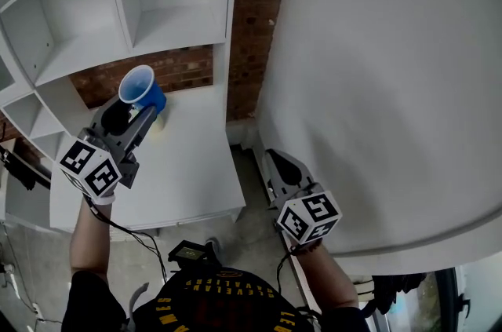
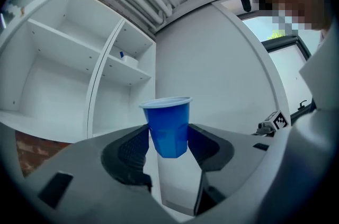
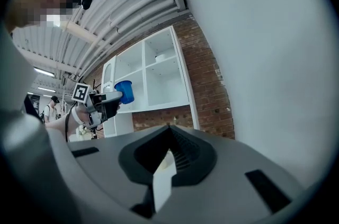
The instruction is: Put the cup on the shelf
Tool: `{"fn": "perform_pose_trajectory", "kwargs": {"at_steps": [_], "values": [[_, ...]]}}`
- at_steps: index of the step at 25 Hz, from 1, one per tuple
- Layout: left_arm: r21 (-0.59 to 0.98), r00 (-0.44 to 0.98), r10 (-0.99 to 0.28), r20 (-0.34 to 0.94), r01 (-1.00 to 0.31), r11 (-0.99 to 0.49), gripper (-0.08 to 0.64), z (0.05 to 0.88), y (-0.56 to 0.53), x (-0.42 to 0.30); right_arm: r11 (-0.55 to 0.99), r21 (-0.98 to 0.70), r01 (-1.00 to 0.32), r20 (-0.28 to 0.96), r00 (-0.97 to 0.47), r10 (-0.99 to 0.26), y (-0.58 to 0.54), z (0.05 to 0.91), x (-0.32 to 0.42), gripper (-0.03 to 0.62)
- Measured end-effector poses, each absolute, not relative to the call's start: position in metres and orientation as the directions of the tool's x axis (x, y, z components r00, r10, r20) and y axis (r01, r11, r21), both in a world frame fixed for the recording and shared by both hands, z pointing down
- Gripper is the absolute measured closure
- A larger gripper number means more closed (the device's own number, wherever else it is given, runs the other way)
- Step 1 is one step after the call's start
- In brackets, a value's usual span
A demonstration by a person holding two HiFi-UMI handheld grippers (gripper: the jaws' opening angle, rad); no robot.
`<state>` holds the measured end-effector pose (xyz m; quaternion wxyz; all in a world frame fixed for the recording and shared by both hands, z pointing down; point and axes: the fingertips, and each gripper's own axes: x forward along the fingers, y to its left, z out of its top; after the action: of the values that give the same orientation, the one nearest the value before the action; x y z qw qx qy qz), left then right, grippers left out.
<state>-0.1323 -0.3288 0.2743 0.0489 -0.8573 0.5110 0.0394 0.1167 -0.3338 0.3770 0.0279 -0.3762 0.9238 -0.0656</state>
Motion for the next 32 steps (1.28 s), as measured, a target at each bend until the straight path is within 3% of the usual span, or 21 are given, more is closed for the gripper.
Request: {"fn": "perform_pose_trajectory", "kwargs": {"at_steps": [20, 32], "values": [[-0.093, 0.589, -0.802, -0.1, -0.808, -0.582, 0.328, 0.241, -0.499, -0.152, 0.733, -0.097, -0.674, 0.032, -0.738, -0.674, -0.444, 0.35, 0.018, 0.6], [-0.093, 0.504, -0.863, 0.035, -0.858, -0.505, 0.328, 0.244, -0.592, -0.133, 0.793, -0.131, -0.595, 0.002, -0.8, -0.6, -0.491, 0.345, 0.018, 0.6]]}}
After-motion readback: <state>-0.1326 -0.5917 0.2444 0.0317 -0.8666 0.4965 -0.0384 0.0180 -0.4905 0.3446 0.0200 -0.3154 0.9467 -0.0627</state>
